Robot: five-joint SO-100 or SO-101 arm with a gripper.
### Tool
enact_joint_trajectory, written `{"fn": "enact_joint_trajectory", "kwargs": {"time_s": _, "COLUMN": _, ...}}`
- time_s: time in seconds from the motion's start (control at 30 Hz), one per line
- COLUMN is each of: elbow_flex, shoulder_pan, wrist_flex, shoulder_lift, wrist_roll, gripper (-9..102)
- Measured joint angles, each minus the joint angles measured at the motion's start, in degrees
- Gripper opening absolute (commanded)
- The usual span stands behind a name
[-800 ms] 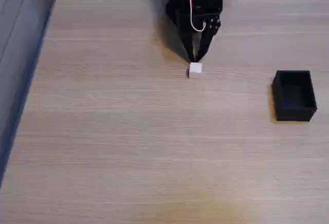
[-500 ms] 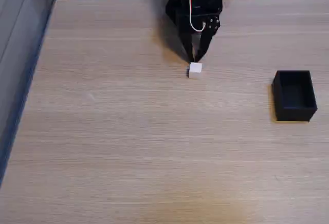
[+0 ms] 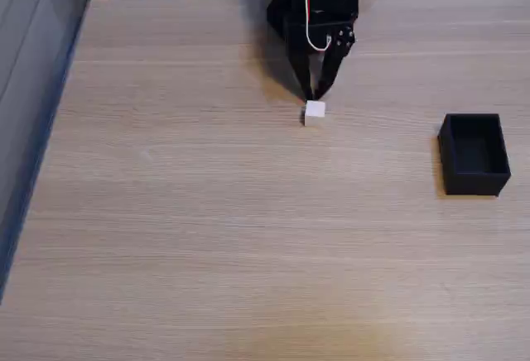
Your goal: Pick a white block and place it in the black box.
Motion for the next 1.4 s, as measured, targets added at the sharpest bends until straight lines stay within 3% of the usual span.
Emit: {"fn": "enact_joint_trajectory", "kwargs": {"time_s": 1.4, "elbow_flex": 0.0, "shoulder_pan": 1.5, "wrist_flex": 0.0, "shoulder_lift": 0.2, "wrist_roll": 0.0, "gripper": 0}}
